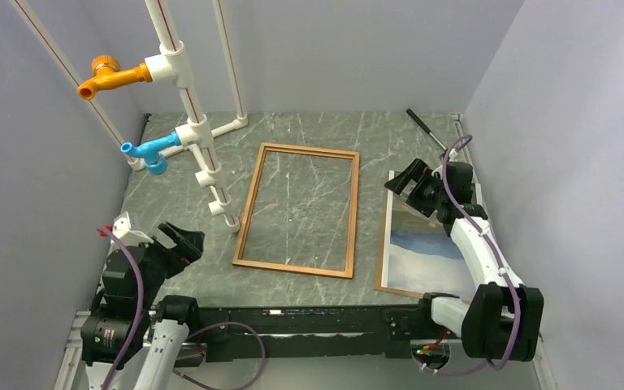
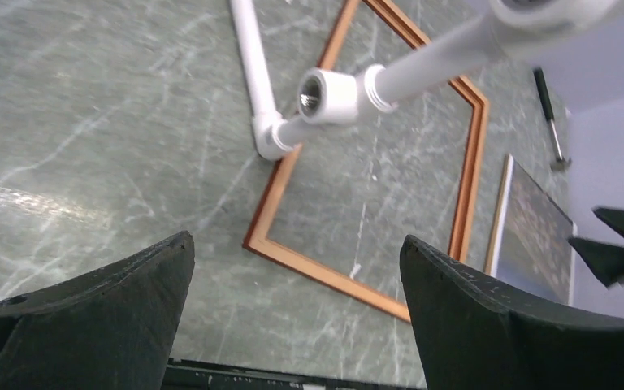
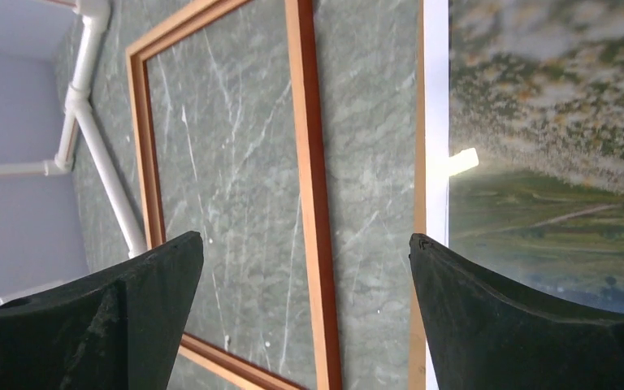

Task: Put the photo into the frame
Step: Adjust the distractor at the center of the board.

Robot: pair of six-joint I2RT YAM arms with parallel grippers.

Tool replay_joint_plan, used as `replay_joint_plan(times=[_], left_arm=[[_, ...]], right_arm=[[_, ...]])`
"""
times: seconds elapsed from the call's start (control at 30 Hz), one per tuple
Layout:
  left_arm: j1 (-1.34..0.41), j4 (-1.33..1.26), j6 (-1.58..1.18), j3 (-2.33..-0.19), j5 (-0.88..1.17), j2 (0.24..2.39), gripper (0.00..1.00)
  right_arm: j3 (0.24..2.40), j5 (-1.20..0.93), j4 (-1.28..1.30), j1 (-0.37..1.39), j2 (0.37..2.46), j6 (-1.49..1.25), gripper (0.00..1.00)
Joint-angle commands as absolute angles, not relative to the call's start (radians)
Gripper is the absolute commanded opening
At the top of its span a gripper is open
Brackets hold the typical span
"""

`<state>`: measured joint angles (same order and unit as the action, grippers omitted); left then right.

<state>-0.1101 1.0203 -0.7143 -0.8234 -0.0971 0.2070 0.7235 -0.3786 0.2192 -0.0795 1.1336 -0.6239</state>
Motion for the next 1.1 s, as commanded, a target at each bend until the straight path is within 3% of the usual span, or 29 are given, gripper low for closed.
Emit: replay_joint_plan(times=[0.0,0.37,0.53,0.8,1.07], left_arm=[[-0.107,1.018,-0.643,-0.813,0.100,0.222,0.99],[-0.107,0.975,-0.348,-0.837,0.464,0.401,0.99],[-0.109,1.001,-0.226,-0.887,0.526,0.469,0.99],[-0.172,1.020,-0.135,-0.991,0.491,0.598,0.99],[-0.591,0.996,-0.141,-1.110,0.223,0.800,0.99]], right_arm=[[0.759,-0.421,0.283,-0.084,1.118,-0.583,1.00],[0.723,-0.453,0.287,-0.083,1.104,-0.560,1.00],[0.692,-0.464,0.260,-0.083,1.110,-0.571,1.00],[0.682,-0.475,0.250,-0.083,1.159,-0.568,1.00],[0.670,-0.475,0.233,-0.083,1.187,-0.566,1.00]])
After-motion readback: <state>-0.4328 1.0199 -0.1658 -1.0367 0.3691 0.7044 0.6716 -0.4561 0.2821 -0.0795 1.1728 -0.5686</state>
